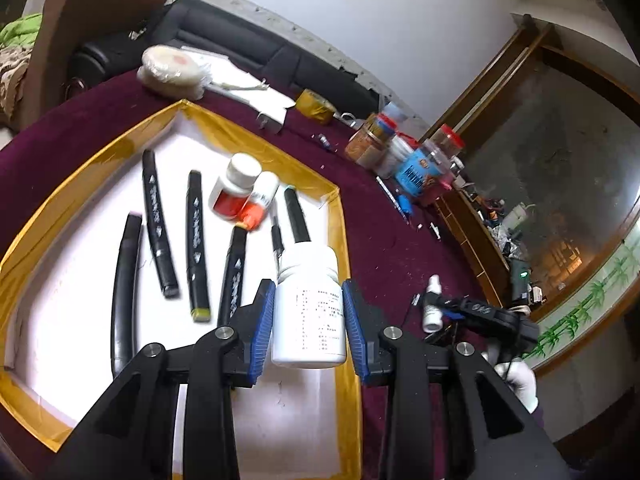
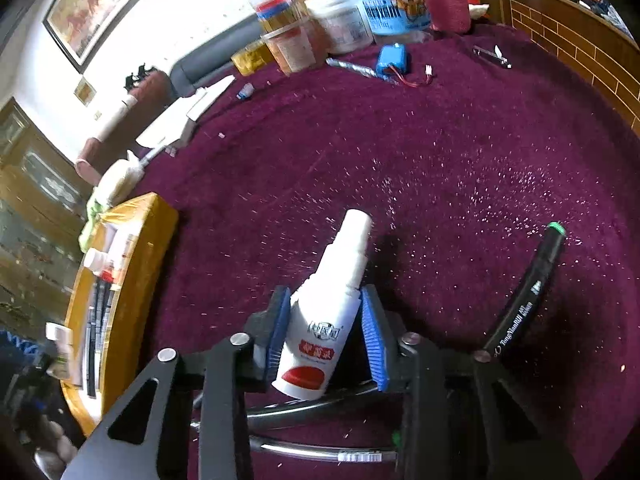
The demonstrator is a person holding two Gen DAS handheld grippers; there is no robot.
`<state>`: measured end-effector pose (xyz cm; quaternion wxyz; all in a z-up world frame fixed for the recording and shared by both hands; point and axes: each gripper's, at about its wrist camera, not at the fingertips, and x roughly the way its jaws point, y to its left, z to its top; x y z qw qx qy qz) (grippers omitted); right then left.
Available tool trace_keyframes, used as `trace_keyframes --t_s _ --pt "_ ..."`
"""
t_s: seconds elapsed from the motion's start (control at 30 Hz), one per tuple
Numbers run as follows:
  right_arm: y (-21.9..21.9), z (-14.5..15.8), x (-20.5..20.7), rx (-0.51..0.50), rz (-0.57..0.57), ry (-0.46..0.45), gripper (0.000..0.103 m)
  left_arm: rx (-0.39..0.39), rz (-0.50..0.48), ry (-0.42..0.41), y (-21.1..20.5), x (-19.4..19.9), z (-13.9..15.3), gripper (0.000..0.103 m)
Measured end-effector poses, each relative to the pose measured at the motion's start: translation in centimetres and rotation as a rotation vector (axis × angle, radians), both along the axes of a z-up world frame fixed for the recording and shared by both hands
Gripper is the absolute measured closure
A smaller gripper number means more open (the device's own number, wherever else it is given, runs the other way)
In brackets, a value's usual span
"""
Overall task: Organize rigid objects
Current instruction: 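Carry the white bottle to the tray with left while right grasps the white spray bottle, then open the left tool over the tray while right lowers the spray bottle into it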
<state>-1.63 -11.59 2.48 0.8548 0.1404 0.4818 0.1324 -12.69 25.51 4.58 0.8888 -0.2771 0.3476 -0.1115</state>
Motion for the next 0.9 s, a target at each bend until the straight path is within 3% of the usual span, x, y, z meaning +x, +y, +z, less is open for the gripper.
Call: trace_keyframes --t_s 0.17,0.3,0.43,0.6,0.67,0.73,0.9 --pt "1.4 2.7 -1.4 0.077 0.075 -0.042 0.074 0.016 -0.04 0.048 -1.0 0.3 -0.8 0.072" --pt "4.8 4.1 -2.4 0.147 0.204 -0.042 0.075 0.022 -0.033 0.142 -1.4 1.4 -2.5 0.072" --pt "8.9 4.1 -2.9 0.176 0.322 -0.017 0.076 0.012 0.002 0.186 -0.9 1.4 -3.6 0.064" --pt "14.0 3.8 -3.5 0.199 0.467 0.035 0.076 0.011 0.046 0.147 0.5 0.4 -2.7 0.059" --pt "15.7 4.1 -4.1 0.157 0.503 0.021 0.076 0.002 0.068 0.117 1.1 -0.1 -1.9 0.051" --pt "17.0 4.8 -4.3 0.113 0.53 -0.003 0.076 -0.008 0.089 0.079 1.8 -0.8 -1.1 0.048" --pt "20.6 3.7 -3.6 0.038 0.575 0.055 0.076 -0.032 0.106 0.048 3.1 -1.4 -0.5 0.046"
